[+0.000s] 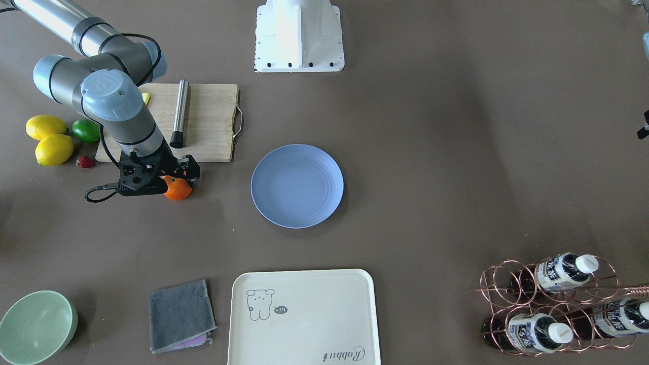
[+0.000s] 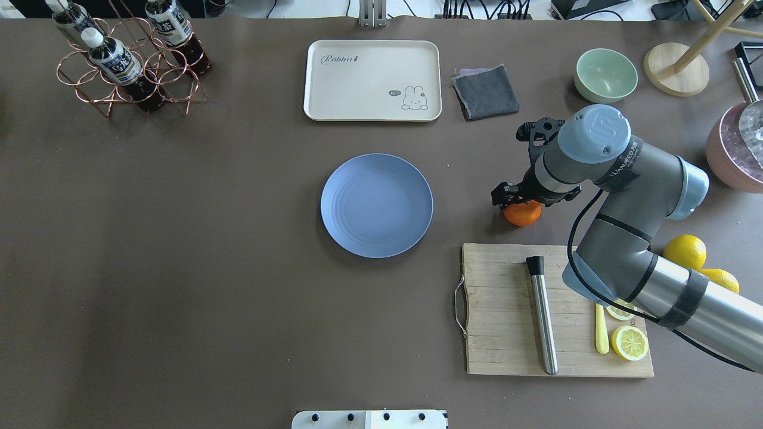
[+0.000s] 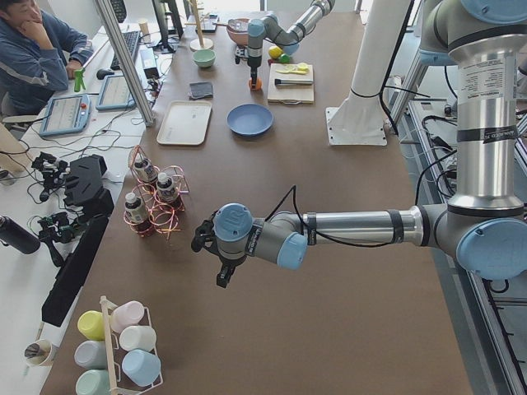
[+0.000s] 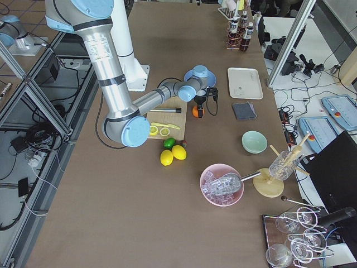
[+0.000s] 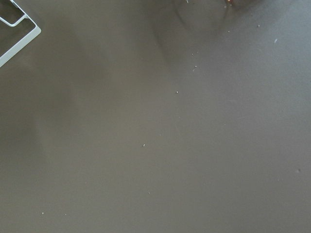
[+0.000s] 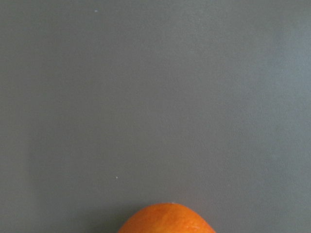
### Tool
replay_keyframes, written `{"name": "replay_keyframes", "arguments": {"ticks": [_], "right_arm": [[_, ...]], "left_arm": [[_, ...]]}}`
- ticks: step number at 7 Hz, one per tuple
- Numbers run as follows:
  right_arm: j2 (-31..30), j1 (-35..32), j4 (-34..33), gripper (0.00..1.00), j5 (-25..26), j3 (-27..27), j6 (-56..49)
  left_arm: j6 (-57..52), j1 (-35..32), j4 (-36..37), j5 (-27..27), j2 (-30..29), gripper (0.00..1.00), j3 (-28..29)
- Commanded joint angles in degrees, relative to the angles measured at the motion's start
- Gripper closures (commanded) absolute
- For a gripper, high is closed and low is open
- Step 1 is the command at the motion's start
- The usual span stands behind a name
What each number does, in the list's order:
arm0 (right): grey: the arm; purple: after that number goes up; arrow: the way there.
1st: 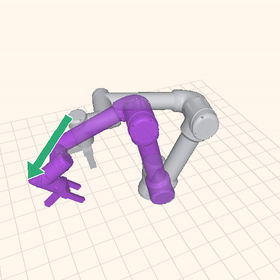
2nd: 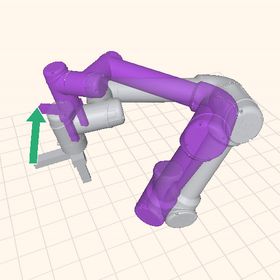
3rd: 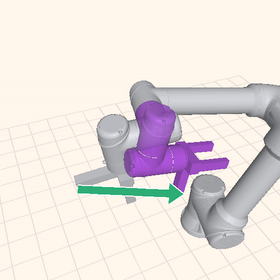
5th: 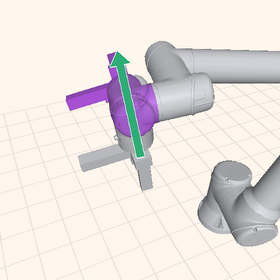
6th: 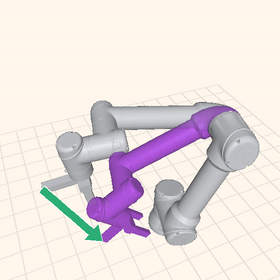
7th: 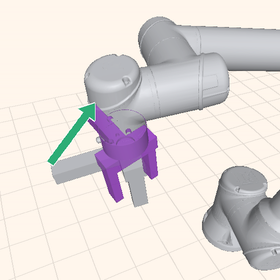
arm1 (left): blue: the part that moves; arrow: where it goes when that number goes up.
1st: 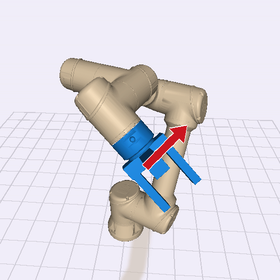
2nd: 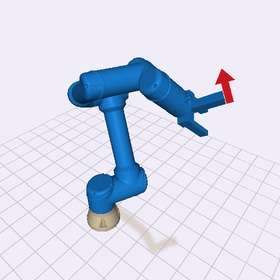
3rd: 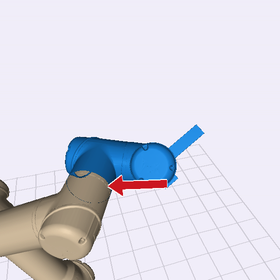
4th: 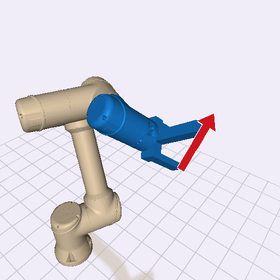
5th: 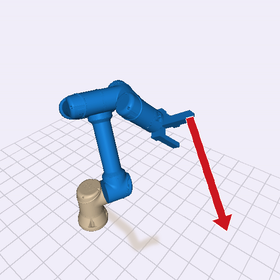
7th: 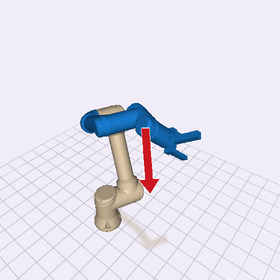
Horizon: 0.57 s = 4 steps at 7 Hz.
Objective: Pick orange to plate
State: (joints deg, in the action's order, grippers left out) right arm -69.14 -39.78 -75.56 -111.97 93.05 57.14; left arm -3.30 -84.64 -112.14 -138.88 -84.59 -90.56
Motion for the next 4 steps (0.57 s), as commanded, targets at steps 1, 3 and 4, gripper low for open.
{"name": "replay_keyframes", "arguments": {"ticks": [1,3,4], "right_arm": [[0.2,2.5,0.2,0.49,2.5,0.5,5.3],[2.9,2.3,-0.8,1.0,2.6,1.0,6.1],[7.3,1.6,-4.8,1.0,2.5,0.9,6.6]], "left_arm": [[0.1,0.0,0.1,-0.1,-0.1,0.02,-0.1],[0.1,0.0,0.1,-0.1,-0.1,0.02,-0.1],[0.1,0.0,0.1,-0.1,-0.1,0.02,-0.1]]}}
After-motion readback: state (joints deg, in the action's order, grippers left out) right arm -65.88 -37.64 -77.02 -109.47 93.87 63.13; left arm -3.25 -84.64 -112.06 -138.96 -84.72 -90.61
